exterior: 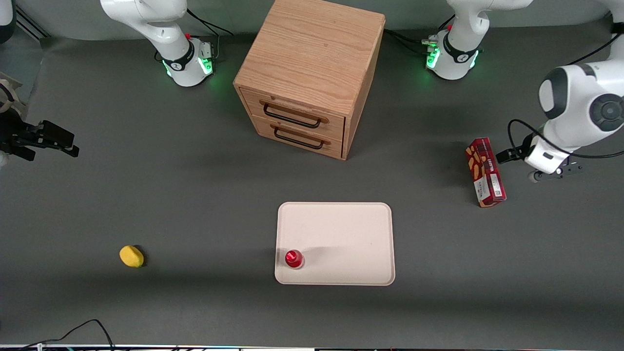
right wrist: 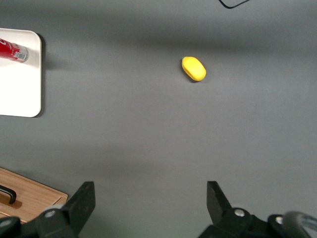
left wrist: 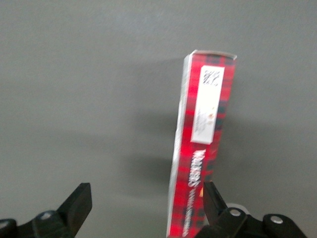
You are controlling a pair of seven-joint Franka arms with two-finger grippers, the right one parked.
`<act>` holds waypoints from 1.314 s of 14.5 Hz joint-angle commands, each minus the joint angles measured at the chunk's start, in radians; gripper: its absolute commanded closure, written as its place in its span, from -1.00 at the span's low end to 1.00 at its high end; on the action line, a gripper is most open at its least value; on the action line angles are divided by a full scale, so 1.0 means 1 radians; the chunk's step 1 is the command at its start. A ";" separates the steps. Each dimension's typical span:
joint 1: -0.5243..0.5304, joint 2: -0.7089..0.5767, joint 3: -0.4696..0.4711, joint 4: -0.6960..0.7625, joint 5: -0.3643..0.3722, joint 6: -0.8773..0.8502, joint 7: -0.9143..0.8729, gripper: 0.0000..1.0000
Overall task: Place red cookie box on tray
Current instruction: 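Move the left gripper down over the red plaid cookie box, then close the left gripper on the cookie box's end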
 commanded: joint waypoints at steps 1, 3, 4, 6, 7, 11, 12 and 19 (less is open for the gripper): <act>-0.029 0.049 -0.031 0.003 -0.012 0.078 -0.081 -1.00; -0.031 0.079 -0.050 0.003 -0.014 0.151 -0.066 -1.00; -0.028 0.108 -0.050 0.008 -0.011 0.193 -0.037 -1.00; -0.017 0.144 -0.050 0.006 -0.017 0.257 0.065 -1.00; -0.014 0.147 -0.048 0.006 -0.017 0.260 0.079 -1.00; -0.011 0.165 -0.047 -0.003 -0.029 0.286 0.082 -1.00; -0.011 0.173 -0.048 -0.003 -0.037 0.291 0.083 -0.99; 0.001 0.192 -0.047 -0.044 -0.038 0.377 0.100 -0.27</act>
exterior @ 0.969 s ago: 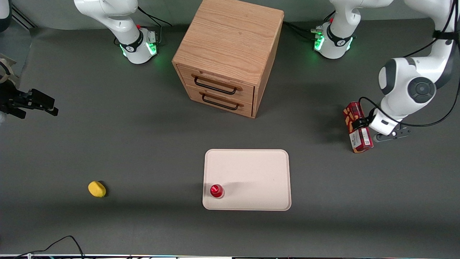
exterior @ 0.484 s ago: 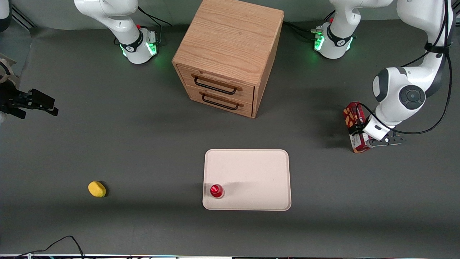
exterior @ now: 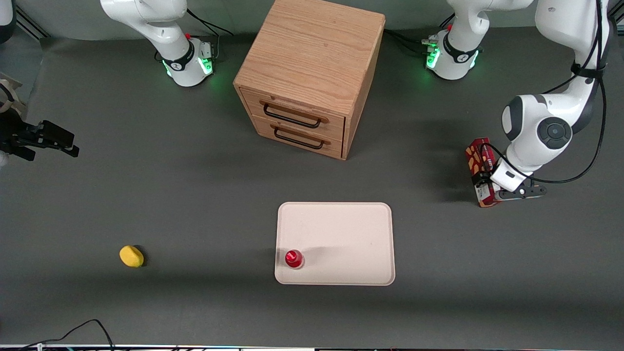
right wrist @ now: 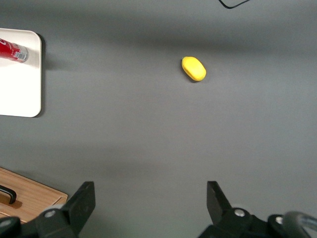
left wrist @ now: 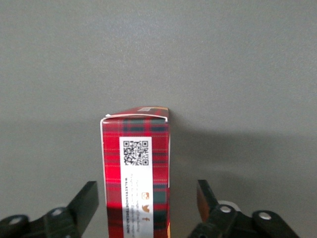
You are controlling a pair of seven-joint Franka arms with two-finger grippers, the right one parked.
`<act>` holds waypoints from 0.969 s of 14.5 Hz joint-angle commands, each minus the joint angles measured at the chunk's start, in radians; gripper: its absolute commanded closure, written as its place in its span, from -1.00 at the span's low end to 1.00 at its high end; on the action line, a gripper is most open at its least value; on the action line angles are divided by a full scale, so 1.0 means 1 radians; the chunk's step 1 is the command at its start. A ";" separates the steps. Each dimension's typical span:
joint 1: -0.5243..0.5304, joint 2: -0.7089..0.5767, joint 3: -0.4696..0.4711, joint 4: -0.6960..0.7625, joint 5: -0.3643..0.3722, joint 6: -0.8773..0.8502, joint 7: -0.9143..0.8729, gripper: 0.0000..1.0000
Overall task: Place red cookie box on tray
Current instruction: 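Close the left gripper on the cookie box's end, then lift the cookie box upright off the table with the left gripper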
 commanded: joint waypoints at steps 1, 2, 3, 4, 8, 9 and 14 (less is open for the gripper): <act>0.010 -0.010 0.004 -0.022 -0.014 0.025 0.036 0.04; 0.011 -0.010 0.006 -0.022 -0.014 0.025 0.053 0.42; 0.013 -0.010 0.006 -0.022 -0.014 0.025 0.058 0.67; 0.017 -0.012 0.006 -0.022 -0.014 0.025 0.067 0.86; 0.016 -0.035 0.006 -0.022 -0.015 0.002 0.067 1.00; 0.014 -0.048 0.004 -0.019 -0.015 -0.022 0.065 1.00; 0.003 -0.179 0.001 0.069 -0.015 -0.311 0.064 1.00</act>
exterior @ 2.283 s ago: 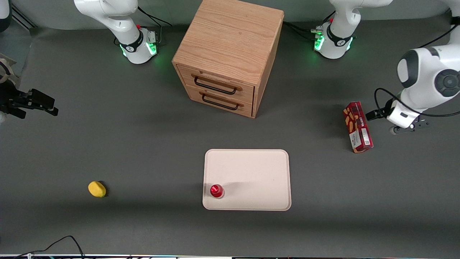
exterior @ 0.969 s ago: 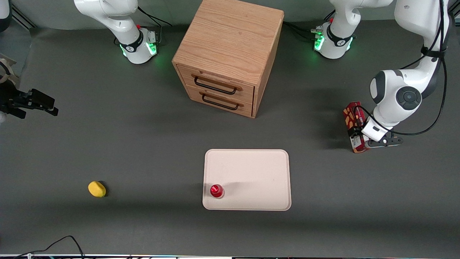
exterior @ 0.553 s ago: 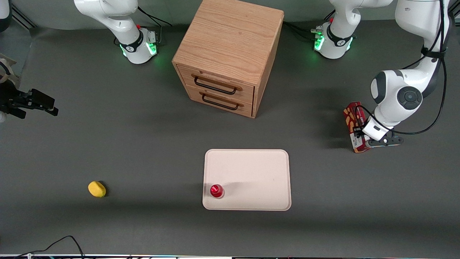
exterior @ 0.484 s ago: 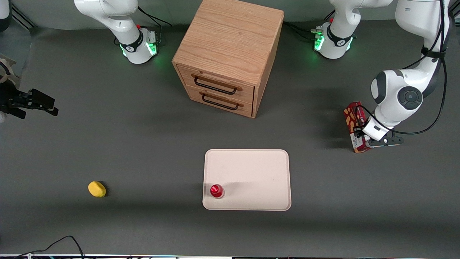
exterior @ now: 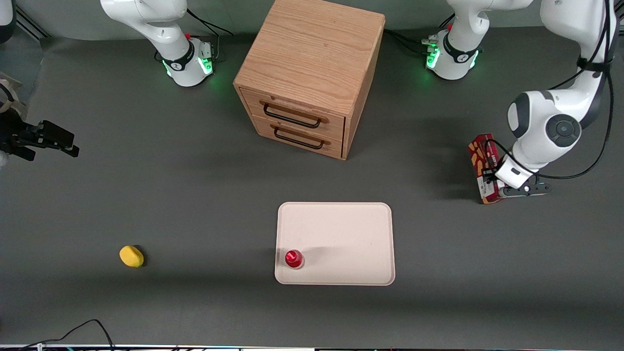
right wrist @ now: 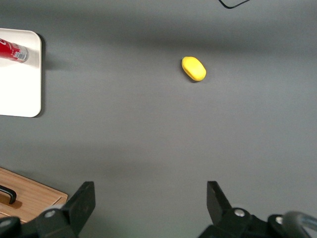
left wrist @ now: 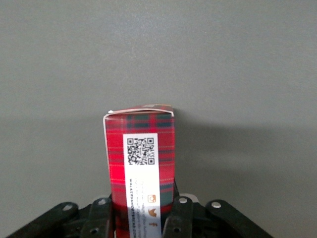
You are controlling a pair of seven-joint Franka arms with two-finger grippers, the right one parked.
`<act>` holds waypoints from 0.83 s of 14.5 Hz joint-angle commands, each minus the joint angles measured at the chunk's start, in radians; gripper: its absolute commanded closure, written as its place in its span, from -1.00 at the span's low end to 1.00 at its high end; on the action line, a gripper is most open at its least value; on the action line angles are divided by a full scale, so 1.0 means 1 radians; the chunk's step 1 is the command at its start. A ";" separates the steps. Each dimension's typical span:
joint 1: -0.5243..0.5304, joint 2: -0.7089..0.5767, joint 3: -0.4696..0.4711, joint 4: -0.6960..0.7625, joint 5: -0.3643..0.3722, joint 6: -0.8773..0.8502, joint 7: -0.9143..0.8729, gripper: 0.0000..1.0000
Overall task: Place red cookie box on tray
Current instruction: 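Lift the cookie box upright off the table with the left gripper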
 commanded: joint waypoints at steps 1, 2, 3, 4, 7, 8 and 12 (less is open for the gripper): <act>-0.010 -0.111 0.002 0.105 -0.011 -0.258 0.021 1.00; -0.012 -0.122 0.000 0.175 -0.011 -0.364 0.026 1.00; -0.013 -0.130 -0.003 0.247 -0.011 -0.466 0.028 1.00; -0.013 -0.137 -0.012 0.318 -0.011 -0.555 0.028 1.00; -0.015 -0.130 -0.020 0.562 -0.009 -0.825 0.034 1.00; -0.018 -0.125 -0.020 0.637 -0.009 -0.901 0.035 1.00; -0.033 -0.105 -0.064 0.762 -0.038 -1.000 0.012 1.00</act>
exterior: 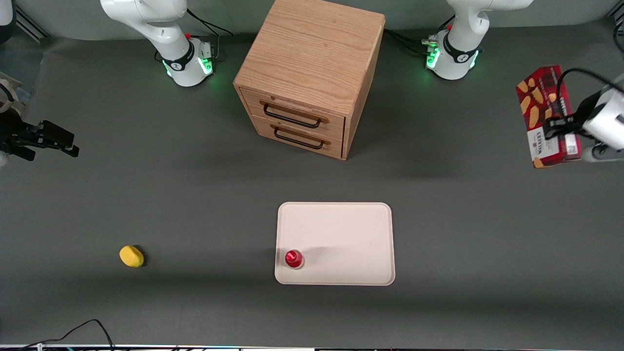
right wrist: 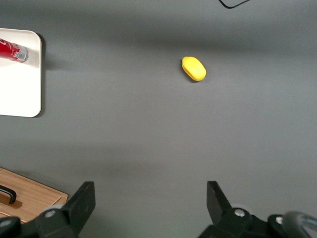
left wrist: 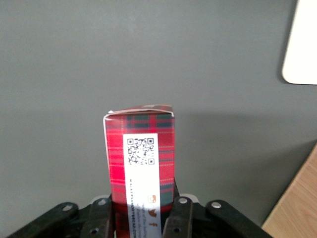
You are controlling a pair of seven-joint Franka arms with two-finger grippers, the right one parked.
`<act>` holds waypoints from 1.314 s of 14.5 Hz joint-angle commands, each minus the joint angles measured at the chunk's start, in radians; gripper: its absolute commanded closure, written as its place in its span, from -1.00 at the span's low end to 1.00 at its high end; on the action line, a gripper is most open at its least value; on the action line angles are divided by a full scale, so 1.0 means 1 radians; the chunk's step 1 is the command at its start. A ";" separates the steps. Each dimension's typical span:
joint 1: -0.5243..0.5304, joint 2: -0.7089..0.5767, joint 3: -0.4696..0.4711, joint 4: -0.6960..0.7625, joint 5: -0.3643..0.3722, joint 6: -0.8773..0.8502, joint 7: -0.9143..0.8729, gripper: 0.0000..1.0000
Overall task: Place red cookie box on tray
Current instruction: 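Lift the cookie box upright off the table with the left gripper, then carry the held box over the white tray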
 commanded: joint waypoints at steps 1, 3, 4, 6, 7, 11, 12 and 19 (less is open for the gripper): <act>-0.013 0.069 -0.040 0.074 -0.067 -0.030 -0.047 1.00; -0.030 0.140 -0.110 0.155 -0.089 -0.030 -0.200 1.00; -0.031 0.196 -0.156 0.225 -0.091 -0.031 -0.278 1.00; -0.033 0.309 -0.259 0.371 -0.091 -0.043 -0.426 1.00; -0.033 0.357 -0.299 0.431 -0.089 -0.046 -0.487 1.00; -0.140 0.506 -0.328 0.566 -0.065 0.015 -0.681 1.00; -0.163 0.545 -0.330 0.605 -0.054 0.033 -0.711 1.00; -0.261 0.748 -0.324 0.691 0.018 0.280 -0.899 1.00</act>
